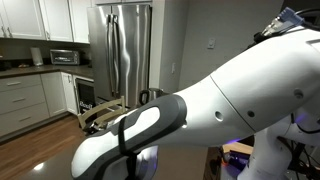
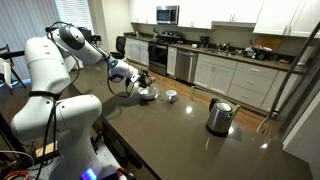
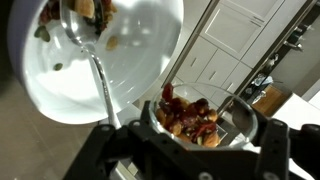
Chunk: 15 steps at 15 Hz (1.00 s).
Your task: Pick up the small glass cup and pour its contents in the white bowl. Put the small glass cup back on the table.
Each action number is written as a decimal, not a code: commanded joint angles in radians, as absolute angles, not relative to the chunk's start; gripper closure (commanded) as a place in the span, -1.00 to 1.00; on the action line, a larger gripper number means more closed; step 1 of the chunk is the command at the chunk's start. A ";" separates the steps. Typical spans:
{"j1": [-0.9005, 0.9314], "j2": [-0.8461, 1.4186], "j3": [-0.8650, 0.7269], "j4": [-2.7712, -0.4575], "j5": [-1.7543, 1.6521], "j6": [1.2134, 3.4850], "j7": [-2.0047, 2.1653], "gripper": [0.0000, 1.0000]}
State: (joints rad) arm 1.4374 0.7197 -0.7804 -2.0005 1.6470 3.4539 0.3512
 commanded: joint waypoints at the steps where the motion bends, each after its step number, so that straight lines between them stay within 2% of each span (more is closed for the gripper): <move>1: 1.435 0.718 -0.778 -2.001 1.643 3.454 0.354 -0.64; 3: 1.435 0.718 -0.778 -2.001 1.643 3.454 0.354 -0.64; 4: 1.435 0.718 -0.778 -2.001 1.643 3.454 0.354 -0.14; 15: 1.453 0.775 -0.839 -2.015 1.645 3.453 0.353 -0.14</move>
